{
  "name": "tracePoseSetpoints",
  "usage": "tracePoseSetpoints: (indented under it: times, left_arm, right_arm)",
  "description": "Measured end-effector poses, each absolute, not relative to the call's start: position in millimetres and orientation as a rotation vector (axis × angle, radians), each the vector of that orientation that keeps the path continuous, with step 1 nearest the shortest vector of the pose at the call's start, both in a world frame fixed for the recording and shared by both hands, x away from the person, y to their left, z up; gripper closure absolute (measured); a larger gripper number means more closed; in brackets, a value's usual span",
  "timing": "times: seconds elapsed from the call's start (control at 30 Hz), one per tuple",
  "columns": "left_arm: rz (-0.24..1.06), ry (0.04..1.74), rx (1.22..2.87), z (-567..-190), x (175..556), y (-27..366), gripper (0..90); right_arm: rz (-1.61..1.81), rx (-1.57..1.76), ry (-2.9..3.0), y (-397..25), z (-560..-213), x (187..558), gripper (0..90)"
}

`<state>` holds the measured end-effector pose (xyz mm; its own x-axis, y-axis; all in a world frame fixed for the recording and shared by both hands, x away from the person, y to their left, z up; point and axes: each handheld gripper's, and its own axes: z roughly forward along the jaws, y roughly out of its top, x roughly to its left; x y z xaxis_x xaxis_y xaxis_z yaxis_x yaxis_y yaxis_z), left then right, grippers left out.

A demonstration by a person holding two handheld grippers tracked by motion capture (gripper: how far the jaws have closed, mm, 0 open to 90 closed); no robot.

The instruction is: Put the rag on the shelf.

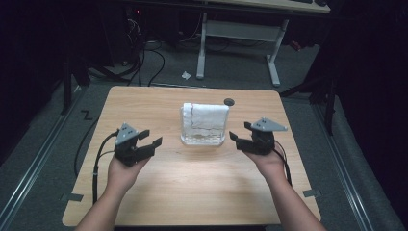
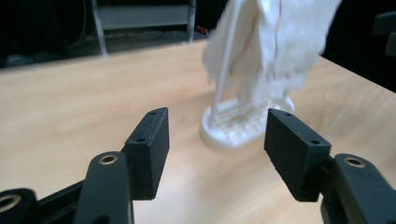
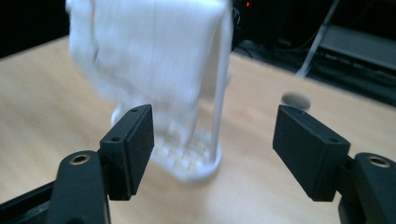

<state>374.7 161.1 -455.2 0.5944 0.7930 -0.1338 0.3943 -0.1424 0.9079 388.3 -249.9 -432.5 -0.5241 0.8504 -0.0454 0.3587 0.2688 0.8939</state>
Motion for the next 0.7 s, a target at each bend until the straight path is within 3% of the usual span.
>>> tracePoseSetpoints:
  times: [0.2, 0.4, 0.57, 0.7]
  left_arm:
    - [0.360, 1.050, 1.827, -505, 345, 170, 39.1]
    - [0.365, 1.022, 1.913, -525, 311, 161, 37.4]
    - [0.404, 0.970, 1.959, -529, 311, 153, 36.9]
    - [0.345, 1.003, 1.940, -532, 319, 156, 36.8]
  right_arm:
    - [1.183, 1.095, 2.068, -250, -476, 354, 27.7]
    - [1.157, 1.139, 2.059, -247, -505, 323, 24.4]
    - [1.098, 1.141, 2.134, -252, -526, 309, 23.9]
    - [1.092, 1.178, 2.153, -253, -531, 316, 21.4]
